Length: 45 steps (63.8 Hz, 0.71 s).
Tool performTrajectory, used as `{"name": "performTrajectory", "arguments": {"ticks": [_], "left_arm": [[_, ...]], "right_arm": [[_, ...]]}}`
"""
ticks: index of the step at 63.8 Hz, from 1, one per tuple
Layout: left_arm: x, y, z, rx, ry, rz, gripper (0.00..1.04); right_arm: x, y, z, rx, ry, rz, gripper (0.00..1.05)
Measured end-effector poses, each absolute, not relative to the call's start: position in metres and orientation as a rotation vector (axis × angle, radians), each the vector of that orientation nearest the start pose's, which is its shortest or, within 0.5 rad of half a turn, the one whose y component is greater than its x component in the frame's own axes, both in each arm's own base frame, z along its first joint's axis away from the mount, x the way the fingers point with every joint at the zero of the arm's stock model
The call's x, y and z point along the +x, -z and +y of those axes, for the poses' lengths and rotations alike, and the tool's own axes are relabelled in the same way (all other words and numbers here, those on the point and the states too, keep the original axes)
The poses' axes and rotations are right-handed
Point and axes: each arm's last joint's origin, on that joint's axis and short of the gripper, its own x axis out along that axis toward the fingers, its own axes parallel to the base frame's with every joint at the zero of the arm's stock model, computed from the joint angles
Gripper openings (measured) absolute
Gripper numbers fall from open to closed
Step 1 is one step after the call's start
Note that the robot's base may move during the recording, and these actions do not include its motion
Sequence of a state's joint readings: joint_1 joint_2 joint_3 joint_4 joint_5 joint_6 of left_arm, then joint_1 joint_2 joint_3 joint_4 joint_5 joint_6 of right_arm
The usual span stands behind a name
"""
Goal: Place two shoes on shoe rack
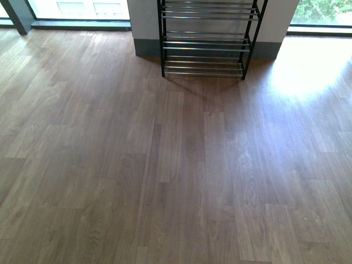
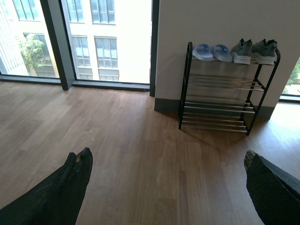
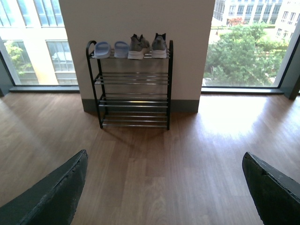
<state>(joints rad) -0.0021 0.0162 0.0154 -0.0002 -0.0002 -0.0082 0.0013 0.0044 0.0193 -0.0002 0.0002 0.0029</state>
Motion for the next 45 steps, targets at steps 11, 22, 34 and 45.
{"name": "performTrajectory", "arguments": {"ticks": [11, 22, 34, 45], "left_arm": [[0.0978, -0.1675, -0.0002, -0.008, 0.002, 0.001, 0.95], [0.0978, -0.1675, -0.0002, -0.008, 0.002, 0.001, 0.95], [0.0978, -0.1675, -0.0002, -0.008, 0.002, 0.001, 0.95], [0.0978, -0.1675, -0.0002, -0.008, 0.002, 0.001, 0.95]], "right_arm": [[0.0968, -0.1697, 0.0001, 0.003, -0.001, -0.014, 0.96], [0.0968, -0.1697, 0.0001, 0.003, -0.002, -0.014, 0.96], [0.0968, -0.1697, 0.0001, 0.003, -0.002, -0.014, 0.96], [0.0968, -0.1697, 0.0001, 0.003, -0.001, -0.014, 0.96]]}}
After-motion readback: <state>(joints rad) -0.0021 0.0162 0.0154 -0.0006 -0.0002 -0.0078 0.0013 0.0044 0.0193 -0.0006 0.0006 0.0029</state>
